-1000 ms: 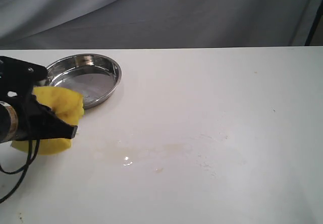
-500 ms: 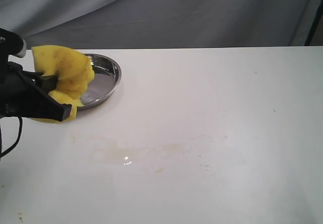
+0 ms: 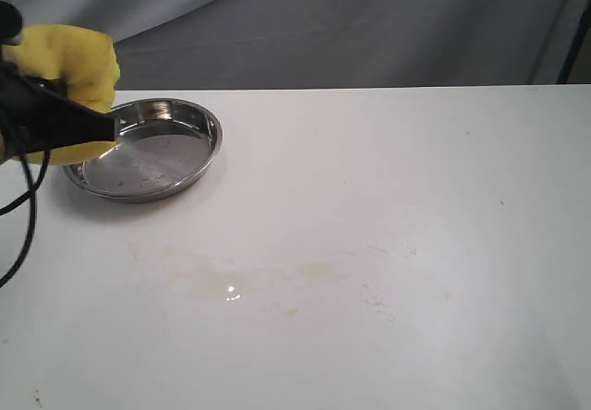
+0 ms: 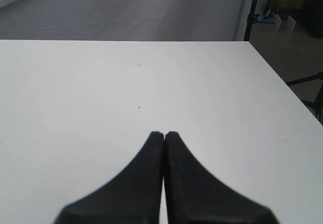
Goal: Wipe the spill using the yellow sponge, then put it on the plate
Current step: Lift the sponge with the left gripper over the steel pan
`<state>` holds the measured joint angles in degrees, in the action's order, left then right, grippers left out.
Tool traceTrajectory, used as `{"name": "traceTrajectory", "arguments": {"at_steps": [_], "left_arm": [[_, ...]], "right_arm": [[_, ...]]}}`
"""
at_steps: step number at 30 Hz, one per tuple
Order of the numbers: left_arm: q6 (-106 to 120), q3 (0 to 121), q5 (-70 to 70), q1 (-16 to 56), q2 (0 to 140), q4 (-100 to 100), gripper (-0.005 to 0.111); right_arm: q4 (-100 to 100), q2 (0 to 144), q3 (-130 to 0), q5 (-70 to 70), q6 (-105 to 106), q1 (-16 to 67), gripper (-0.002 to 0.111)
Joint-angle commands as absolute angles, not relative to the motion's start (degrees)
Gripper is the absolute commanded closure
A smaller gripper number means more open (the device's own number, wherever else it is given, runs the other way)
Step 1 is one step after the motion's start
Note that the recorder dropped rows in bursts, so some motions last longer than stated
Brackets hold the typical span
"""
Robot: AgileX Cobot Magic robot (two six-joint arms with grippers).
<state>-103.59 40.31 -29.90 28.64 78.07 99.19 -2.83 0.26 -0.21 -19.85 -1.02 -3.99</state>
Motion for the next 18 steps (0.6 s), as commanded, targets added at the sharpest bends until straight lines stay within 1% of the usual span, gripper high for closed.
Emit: {"name": "traceTrajectory", "arguments": {"at_steps": [1,3,5,6,8,10,13,18], "left_arm": [[-104.41,47.92,-33.92,28.57,89.27,99.95,0.107],[-104.68,54.11,-33.7,27.53,96.42,99.95,0.107],[-106.71,60.03,-26.85,24.08,102.53,99.95,0.107],[-108.2,63.33,-22.91,21.0,105.85,99.95,0.107],[-107.69,66.44,-16.52,17.01,108.86,99.95,0.107],[-107.49,67.7,-12.4,13.69,110.09,99.95,0.107],[-107.49,67.95,-11.16,10.22,110.77,99.95,0.107],[-105.32,69.33,-4.52,8.68,110.77,99.95,0.107]], "right_arm": [[-2.58,0.0,0.0,-19.61,-0.4,-3.94,0.108],[-2.58,0.0,0.0,-19.61,-0.4,-3.94,0.108],[-2.58,0.0,0.0,-19.61,-0.4,-3.94,0.108],[-2.58,0.0,0.0,-19.61,-0.4,-3.94,0.108],[-2.58,0.0,0.0,-19.61,-0.4,-3.94,0.108],[-2.58,0.0,0.0,-19.61,-0.4,-3.94,0.108],[-2.58,0.0,0.0,-19.61,-0.4,-3.94,0.108],[-2.58,0.0,0.0,-19.61,-0.4,-3.94,0.108]]}}
